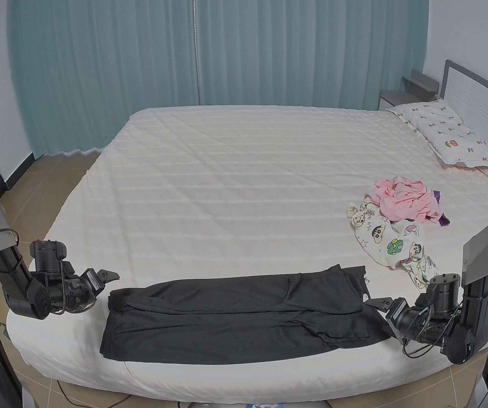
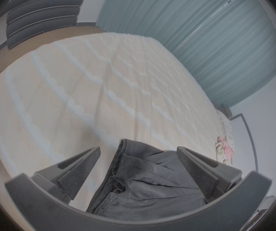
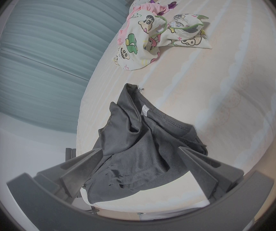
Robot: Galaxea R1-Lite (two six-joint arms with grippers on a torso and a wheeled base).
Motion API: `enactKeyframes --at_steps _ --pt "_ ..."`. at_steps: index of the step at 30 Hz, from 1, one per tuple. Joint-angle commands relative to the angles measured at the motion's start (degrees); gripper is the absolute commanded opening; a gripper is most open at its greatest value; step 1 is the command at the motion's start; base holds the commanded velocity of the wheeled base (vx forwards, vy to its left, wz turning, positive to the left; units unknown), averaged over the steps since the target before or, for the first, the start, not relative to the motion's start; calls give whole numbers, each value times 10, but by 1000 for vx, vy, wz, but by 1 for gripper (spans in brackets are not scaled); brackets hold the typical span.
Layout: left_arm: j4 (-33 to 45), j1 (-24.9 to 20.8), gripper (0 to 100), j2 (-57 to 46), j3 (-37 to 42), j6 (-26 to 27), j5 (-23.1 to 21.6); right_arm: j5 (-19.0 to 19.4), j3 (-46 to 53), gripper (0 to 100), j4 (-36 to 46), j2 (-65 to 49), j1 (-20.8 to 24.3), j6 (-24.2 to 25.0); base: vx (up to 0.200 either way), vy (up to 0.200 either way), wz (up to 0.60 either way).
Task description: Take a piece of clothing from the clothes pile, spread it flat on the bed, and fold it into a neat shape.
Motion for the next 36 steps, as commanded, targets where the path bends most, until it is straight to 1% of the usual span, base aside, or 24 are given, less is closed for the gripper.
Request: enactKeyframes --at_steps 1,8,9,16,23,25,27,28,36 --pt "28 -10 100 41 -37 40 -2 0 1 100 -10 1 0 0 0 0 0" --pt "29 -16 100 51 -42 41 -2 1 0 100 -10 2 0 0 0 0 0" --pt "29 -17 0 53 -43 41 -2 1 0 100 -10 1 0 0 0 0 0" --pt "30 -16 0 75 -75 38 6 1 1 100 -10 1 0 0 0 0 0" --pt "24 -5 0 73 -82 35 16 1 2 100 -10 1 0 0 0 0 0" --pt "24 -3 0 70 -90 20 22 1 3 100 -10 1 0 0 0 0 0" --pt "24 -3 0 70 -91 17 23 1 3 100 -9 1 0 0 0 0 0" --pt "24 -1 0 68 -96 4 26 1 3 100 -10 1 0 0 0 0 0" --pt "21 7 0 82 -105 3 26 1 2 100 -10 1 0 0 0 0 0"
